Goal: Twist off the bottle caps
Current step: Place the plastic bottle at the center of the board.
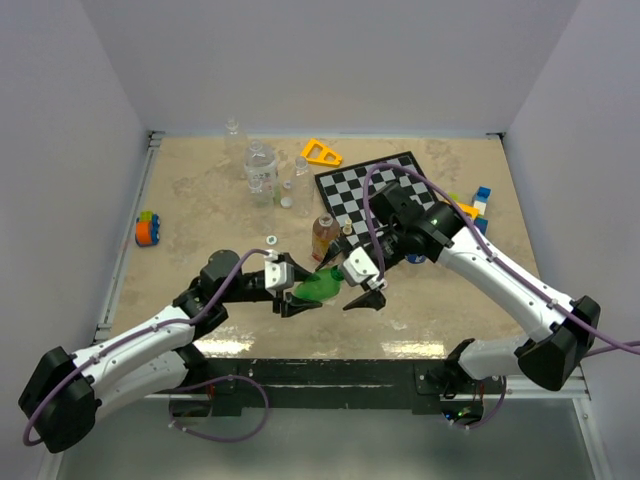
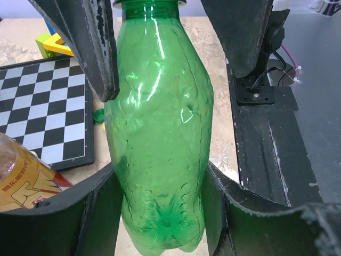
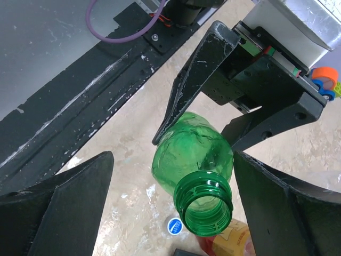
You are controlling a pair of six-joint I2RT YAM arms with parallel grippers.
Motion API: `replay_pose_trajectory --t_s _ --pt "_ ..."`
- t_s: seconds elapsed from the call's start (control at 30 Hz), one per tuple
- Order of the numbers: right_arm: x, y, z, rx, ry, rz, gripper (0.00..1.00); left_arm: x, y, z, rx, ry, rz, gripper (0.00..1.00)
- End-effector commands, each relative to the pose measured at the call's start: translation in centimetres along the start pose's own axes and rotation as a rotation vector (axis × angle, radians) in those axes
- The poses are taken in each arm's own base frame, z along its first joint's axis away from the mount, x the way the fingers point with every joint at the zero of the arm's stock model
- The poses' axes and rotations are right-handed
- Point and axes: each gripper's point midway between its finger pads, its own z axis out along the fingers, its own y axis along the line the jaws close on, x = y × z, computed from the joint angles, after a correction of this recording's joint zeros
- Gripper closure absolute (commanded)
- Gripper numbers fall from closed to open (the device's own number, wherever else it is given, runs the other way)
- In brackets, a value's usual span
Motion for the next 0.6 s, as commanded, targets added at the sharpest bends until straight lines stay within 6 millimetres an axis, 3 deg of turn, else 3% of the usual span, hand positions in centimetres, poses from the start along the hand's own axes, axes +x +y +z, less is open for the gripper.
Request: replay_pose_trajectory --t_s 0.0,0.17,0.37,0.47,0.57 --pt "-0.9 -0.1 0.5 0.000 -0.051 0.009 0.05 -4.2 0.3 0.5 0.019 -0.113 0.073 1.00" --pt "-0.4 -0.8 0.7 0.034 -0.037 0.045 0.12 -4.4 0.2 0.5 0.020 -0.126 0.075 1.00" --pt "-0.1 -1.2 0.6 0.062 -0.024 0.071 0.12 -4.4 0.0 0.4 0.028 -0.133 0.073 1.00" --pt "-0.1 -1.3 0.6 0.070 -0.019 0.081 0.24 -4.4 0.0 0.4 0.029 -0.136 0.072 1.00" --pt "-0.3 -1.4 0.5 0.072 -0.024 0.077 0.41 -4.4 0.0 0.4 0.025 -0.135 0.069 1.00"
